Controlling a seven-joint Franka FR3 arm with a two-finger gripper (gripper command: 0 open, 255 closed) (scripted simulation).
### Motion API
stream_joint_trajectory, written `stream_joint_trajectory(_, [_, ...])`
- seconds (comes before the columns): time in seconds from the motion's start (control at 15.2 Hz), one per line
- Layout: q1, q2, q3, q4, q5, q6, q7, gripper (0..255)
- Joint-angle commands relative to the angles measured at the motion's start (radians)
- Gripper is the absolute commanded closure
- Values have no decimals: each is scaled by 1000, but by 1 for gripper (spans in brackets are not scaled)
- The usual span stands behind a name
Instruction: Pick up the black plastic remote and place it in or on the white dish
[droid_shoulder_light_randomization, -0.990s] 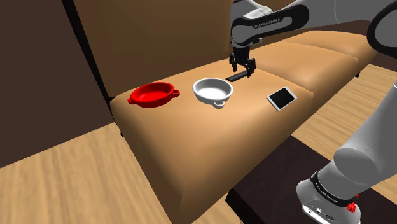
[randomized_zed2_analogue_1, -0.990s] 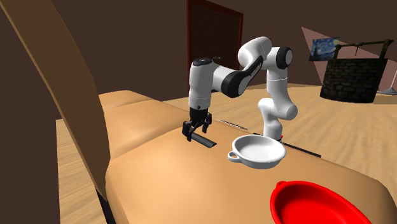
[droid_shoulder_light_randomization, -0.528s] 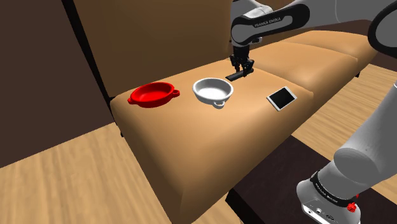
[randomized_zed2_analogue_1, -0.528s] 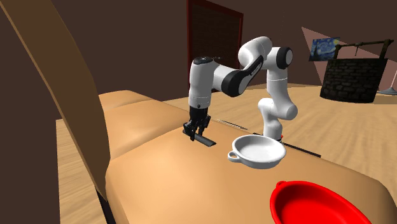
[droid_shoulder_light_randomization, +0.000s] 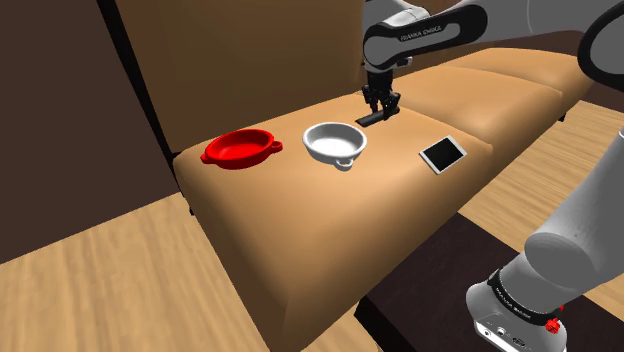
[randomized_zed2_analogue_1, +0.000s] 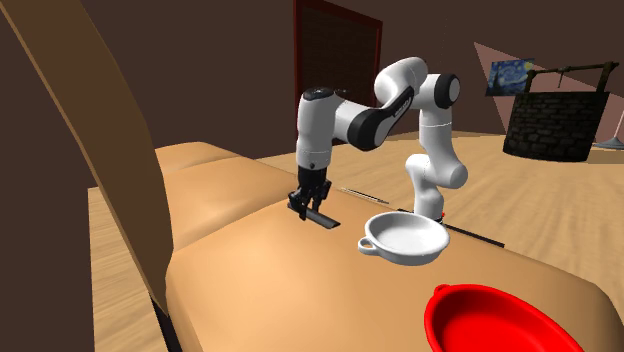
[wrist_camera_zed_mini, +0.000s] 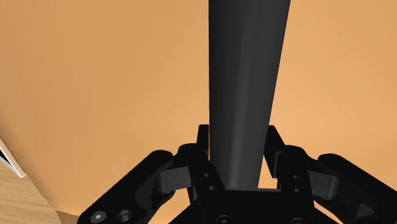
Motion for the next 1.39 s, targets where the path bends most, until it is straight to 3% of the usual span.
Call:
stream_joint_trajectory(0.0, [0,-7,0,13,3,-22,-6,255])
stream_joint_trajectory(1.32, [9,-18,6,265,16,-279,-63,255])
